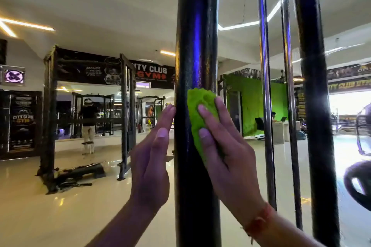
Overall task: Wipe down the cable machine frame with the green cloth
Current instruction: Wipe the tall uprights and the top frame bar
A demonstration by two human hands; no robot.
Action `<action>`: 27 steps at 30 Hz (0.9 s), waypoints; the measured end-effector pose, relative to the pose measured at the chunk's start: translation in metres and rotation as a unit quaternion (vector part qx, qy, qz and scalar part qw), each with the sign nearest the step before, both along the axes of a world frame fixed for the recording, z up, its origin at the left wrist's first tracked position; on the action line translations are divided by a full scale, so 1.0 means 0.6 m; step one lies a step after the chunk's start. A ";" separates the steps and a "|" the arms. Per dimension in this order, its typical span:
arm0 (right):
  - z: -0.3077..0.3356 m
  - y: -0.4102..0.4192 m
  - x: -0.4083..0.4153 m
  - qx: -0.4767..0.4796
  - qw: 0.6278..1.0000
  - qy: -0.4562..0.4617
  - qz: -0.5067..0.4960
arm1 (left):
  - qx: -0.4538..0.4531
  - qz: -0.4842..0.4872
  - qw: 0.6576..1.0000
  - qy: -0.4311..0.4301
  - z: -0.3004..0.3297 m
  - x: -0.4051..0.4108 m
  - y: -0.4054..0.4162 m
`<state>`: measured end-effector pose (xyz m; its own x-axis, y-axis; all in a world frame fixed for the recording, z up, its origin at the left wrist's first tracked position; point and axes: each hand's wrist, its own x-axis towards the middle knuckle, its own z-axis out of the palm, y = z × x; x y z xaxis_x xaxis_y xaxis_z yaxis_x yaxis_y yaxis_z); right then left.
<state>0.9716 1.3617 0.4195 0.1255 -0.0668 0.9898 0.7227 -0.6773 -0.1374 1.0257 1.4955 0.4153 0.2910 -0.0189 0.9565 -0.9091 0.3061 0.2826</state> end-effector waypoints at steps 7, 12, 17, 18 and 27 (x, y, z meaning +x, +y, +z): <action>0.173 -0.014 -0.001 -0.030 0.998 -0.034 -0.038 | -0.007 -0.034 0.996 0.081 0.132 -0.007 -0.005; 0.183 0.000 -0.003 0.016 1.000 0.002 0.000 | -0.033 -0.092 0.986 0.135 0.226 -0.024 -0.011; 0.351 0.008 -0.007 0.120 0.991 0.033 0.044 | -0.042 -0.087 0.982 0.163 0.337 -0.045 -0.025; 0.345 0.010 -0.012 0.116 0.991 0.048 0.041 | -0.048 -0.088 0.979 0.180 0.354 -0.049 -0.027; 0.516 -0.003 -0.019 0.115 0.988 0.098 0.038 | -0.048 -0.089 0.965 0.241 0.489 -0.072 -0.036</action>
<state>0.9601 1.3600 0.7292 0.3270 -0.2712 0.9053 0.7137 -0.5571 -0.4246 0.9825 1.4740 0.7088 0.7026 -0.0282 0.7110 -0.6097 0.4914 0.6220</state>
